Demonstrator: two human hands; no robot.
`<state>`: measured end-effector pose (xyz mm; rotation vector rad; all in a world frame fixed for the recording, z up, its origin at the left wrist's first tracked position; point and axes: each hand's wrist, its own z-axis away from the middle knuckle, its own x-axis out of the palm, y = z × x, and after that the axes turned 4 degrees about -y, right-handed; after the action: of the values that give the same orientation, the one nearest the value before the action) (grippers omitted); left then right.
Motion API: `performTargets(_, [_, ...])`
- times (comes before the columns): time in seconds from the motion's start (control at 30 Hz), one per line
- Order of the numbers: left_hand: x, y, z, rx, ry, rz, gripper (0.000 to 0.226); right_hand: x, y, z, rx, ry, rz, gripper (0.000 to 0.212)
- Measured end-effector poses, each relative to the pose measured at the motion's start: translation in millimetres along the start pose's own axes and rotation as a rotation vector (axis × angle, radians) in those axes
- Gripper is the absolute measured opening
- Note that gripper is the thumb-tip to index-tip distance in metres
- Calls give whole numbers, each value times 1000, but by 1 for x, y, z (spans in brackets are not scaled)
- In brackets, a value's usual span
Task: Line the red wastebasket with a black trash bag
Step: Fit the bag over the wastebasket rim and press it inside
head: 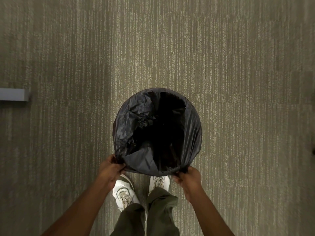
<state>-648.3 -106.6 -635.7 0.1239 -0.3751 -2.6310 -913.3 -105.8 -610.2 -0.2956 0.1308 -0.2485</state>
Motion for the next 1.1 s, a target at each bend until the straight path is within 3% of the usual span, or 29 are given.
performTargets(0.33, [23,44,-17,-6,21,-157,44,-3,-20,-24,-2,86,-398,44])
performTargets(0.43, [10,62,-20,16,11,-153,53,-15,-42,-27,-116,163,-523,45])
performTargets(0.57, [5,91,-17,173,87,-80,62,-22,-80,-26,-383,246,-241,12])
performTargets(0.63, [12,105,-12,246,85,-46,44,-22,-93,-31,-429,194,-76,25])
performTargets(0.7, [21,114,-9,239,19,-48,26,-19,-102,-34,-418,113,55,28])
performTargets(0.8, [33,119,-9,267,-12,-140,25,-19,-107,-38,-410,49,153,18])
performTargets(0.93, [47,119,-14,274,23,-157,19,-27,-106,-51,-318,73,52,28])
performTargets(1.0, [48,118,-22,201,25,-156,24,-29,-103,-61,-231,126,11,32])
performTargets(1.1, [47,118,-26,131,41,-198,29,-27,-101,-72,-190,331,209,40])
